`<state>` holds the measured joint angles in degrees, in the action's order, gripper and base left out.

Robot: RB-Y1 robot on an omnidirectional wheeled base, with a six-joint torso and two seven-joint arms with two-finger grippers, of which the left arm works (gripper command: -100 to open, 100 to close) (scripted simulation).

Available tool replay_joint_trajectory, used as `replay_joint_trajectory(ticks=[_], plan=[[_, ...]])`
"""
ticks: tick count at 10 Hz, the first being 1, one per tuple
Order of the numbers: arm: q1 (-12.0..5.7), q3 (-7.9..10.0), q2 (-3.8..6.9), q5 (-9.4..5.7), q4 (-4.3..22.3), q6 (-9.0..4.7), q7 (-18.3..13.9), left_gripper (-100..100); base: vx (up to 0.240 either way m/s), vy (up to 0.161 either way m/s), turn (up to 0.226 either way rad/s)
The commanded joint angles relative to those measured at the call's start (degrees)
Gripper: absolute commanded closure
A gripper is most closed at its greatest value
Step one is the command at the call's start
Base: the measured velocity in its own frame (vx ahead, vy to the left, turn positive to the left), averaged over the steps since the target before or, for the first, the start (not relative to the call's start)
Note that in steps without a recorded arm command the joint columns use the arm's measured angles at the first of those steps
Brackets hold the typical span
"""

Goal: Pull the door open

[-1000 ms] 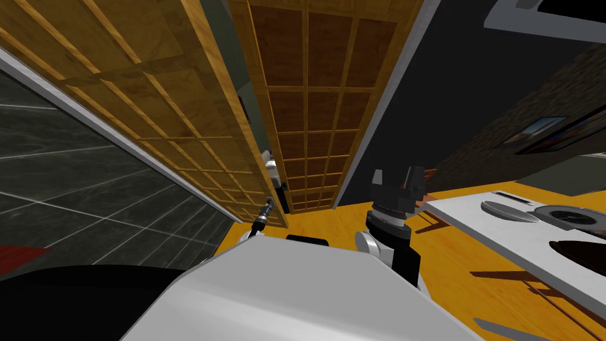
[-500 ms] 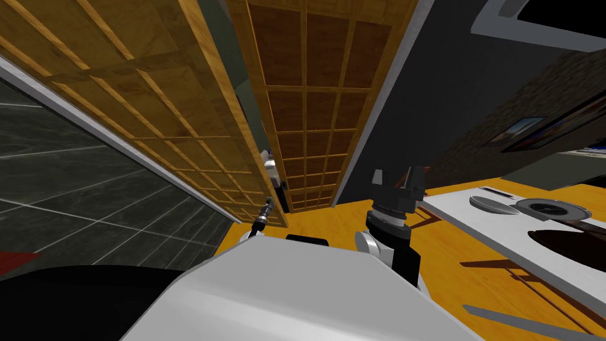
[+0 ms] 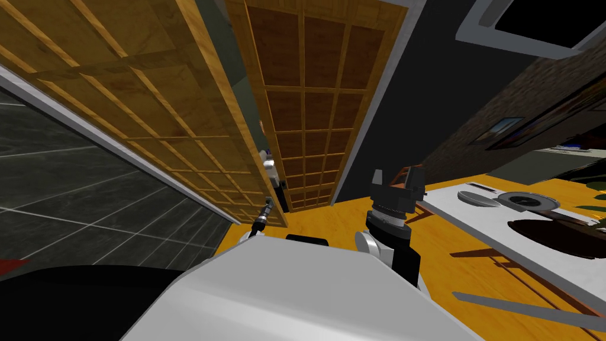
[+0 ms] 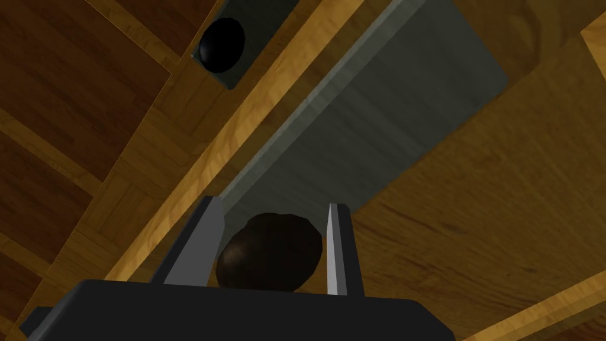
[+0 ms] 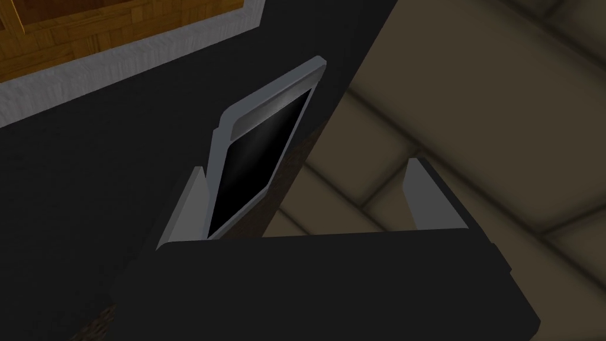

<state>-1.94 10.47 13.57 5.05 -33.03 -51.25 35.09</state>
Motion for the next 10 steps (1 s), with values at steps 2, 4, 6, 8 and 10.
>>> replay_joint_trajectory(ticks=[2,4,6,8,10], plan=[[-0.39,0.25,0.99,-1.5,0.9,-0.78,-3.8,100,-0.042,0.015,-0.058],[-0.33,-0.08,1.06,-2.22,0.9,-0.76,-6.1,100,-0.027,0.017,-0.043],[-0.28,-0.44,1.14,-3.01,0.8,-0.74,-8.4,100,-0.025,0.012,-0.046],[-0.19,-1.16,1.3,-4.58,0.7,-0.7,-12.2,100,-0.041,0.019,-0.074],[-0.14,-1.52,1.38,-5.37,0.6,-0.68,-15.0,100,-0.037,0.019,-0.049]])
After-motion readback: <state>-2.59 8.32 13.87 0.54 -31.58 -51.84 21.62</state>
